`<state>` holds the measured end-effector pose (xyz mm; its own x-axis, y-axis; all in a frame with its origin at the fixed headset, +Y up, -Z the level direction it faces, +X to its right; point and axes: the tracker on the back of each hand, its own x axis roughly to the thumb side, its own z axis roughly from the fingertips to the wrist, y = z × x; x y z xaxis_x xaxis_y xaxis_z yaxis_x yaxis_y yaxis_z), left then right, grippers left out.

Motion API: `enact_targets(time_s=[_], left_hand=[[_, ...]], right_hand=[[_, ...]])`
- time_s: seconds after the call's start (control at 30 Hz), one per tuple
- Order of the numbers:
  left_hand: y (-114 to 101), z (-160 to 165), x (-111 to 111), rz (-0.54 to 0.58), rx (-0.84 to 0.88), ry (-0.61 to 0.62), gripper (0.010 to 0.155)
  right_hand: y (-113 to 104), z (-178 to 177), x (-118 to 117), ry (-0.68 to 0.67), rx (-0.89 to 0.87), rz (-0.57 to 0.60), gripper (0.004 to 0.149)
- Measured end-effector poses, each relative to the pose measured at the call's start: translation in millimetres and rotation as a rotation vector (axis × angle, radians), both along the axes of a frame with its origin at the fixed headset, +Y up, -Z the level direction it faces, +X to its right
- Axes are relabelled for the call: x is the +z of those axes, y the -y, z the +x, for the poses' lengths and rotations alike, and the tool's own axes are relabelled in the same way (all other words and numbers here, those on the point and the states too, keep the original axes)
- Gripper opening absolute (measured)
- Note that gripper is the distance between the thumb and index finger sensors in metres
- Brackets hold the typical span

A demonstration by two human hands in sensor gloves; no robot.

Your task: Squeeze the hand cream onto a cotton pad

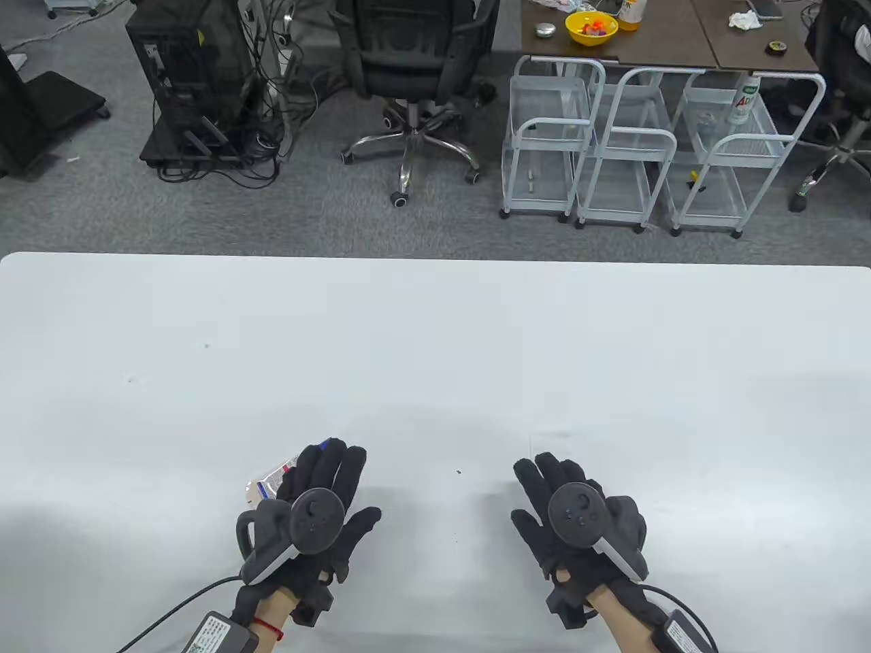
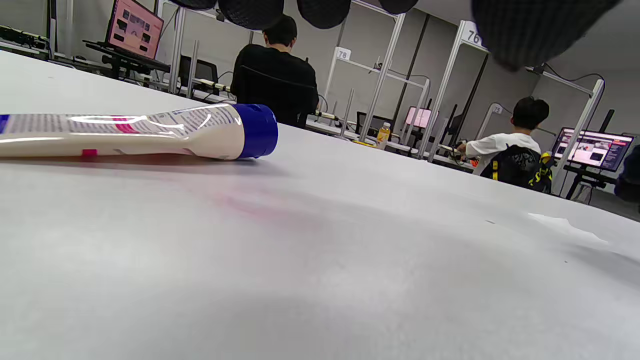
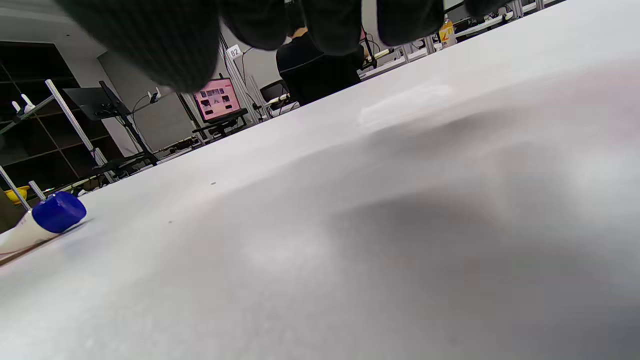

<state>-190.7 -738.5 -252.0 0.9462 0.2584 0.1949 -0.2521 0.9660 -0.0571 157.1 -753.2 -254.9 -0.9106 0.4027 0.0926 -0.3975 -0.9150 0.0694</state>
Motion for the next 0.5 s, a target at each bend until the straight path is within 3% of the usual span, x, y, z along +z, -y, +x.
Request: enact_targets(time_s=[0.23, 0.5], left_hand=[[-1, -2, -3, -0.002, -0.006, -0.021, 0.079], [1, -45, -24, -0.095, 0.024, -0.236, 0.085]], right_hand=[[-1, -3, 1, -0.027, 0.033, 0.016, 0.070], [1, -1, -1, -0.028, 0.013, -0.013, 0.070]])
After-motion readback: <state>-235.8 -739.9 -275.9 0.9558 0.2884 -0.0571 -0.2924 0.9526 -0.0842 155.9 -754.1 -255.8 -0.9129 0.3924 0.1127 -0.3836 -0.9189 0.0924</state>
